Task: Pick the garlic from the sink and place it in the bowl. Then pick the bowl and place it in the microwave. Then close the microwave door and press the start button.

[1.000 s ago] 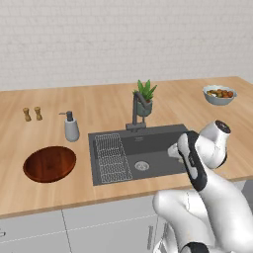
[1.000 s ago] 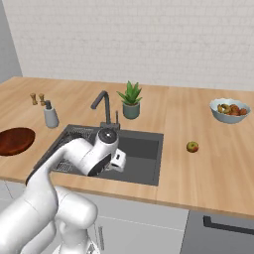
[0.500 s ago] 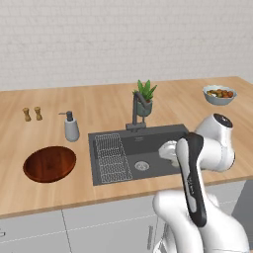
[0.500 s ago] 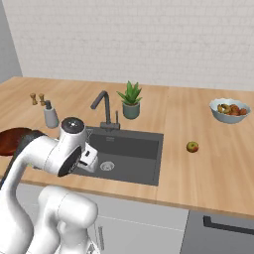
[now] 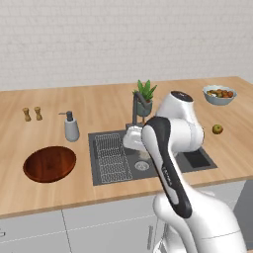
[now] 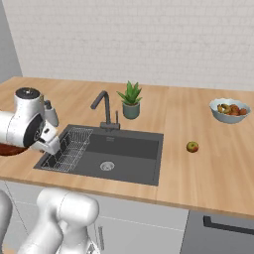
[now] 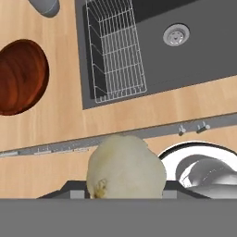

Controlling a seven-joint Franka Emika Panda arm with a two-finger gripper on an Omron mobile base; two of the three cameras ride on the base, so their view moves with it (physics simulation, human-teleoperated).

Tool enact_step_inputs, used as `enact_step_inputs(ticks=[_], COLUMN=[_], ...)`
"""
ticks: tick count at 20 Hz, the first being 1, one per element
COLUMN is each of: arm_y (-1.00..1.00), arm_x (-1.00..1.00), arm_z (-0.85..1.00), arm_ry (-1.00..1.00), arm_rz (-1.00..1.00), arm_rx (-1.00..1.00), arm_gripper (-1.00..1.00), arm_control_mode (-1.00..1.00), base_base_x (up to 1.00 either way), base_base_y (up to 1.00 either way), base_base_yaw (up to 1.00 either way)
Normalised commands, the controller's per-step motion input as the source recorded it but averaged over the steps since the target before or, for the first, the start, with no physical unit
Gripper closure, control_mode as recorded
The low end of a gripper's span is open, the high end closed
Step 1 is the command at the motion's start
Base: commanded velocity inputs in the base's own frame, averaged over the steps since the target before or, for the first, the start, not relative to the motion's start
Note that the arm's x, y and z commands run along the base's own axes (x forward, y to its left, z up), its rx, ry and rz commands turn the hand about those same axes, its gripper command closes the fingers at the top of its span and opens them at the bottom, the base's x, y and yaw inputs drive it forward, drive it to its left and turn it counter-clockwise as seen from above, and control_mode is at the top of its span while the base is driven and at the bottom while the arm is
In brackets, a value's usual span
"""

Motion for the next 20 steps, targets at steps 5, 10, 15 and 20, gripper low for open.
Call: enact_step_inputs(ticks=[5, 10, 15, 20], arm_y=[1.00, 0.73, 0.49, 0.65], arm_x=[0.22, 0.17, 0.31, 0.56], arm_z=[-0.04, -0.28, -0.25, -0.08], arm_ry=[0.05, 0.00, -0.01, 0.00], arm_rz=[0.02, 0.00, 0.00, 0.00], arm_rx=[-0.01, -0.08, -0.05, -0.02], arm_gripper=[1.00, 1.00, 1.00, 1.00], arm_control_mode=[-1.00, -1.00, -1.00, -1.00], base_base_x=[0.00, 0.00, 0.00, 0.00], base_base_y=[0.00, 0.00, 0.00, 0.00], base_base_yaw=[0.00, 0.00, 0.00, 0.00])
